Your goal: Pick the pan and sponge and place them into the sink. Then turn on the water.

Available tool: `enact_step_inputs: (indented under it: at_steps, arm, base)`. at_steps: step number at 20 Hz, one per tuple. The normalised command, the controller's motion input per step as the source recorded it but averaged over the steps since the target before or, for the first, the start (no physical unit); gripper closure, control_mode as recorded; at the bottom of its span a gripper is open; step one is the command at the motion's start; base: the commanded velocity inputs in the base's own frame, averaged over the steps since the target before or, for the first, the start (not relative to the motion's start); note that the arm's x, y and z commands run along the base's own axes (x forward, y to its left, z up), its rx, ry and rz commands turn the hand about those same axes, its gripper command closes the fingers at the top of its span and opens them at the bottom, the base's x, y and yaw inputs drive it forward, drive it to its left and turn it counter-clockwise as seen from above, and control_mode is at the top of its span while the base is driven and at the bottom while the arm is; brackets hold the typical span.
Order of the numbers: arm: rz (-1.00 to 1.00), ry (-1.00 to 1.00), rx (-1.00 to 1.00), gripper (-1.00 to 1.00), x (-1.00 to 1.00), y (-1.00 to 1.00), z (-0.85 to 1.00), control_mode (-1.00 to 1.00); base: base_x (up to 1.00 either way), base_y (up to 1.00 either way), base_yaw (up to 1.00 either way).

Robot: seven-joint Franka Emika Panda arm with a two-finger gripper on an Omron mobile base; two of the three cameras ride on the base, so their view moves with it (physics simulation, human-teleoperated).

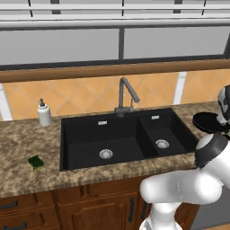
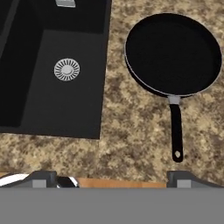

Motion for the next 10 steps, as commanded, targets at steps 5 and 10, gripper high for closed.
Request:
enact_step_inputs:
  at_steps: [5, 10]
  arm:
    - [-0.04, 0.00, -0.07, -1.00, 0.00, -0.43, -0.25, -1.00]
    - [0.00, 0.13, -0.15, -1.00, 0.00, -0.47, -0.22, -1.00]
  base:
    - [0.00, 0.00, 0.00]
    - [0.00, 0.00, 0.00]
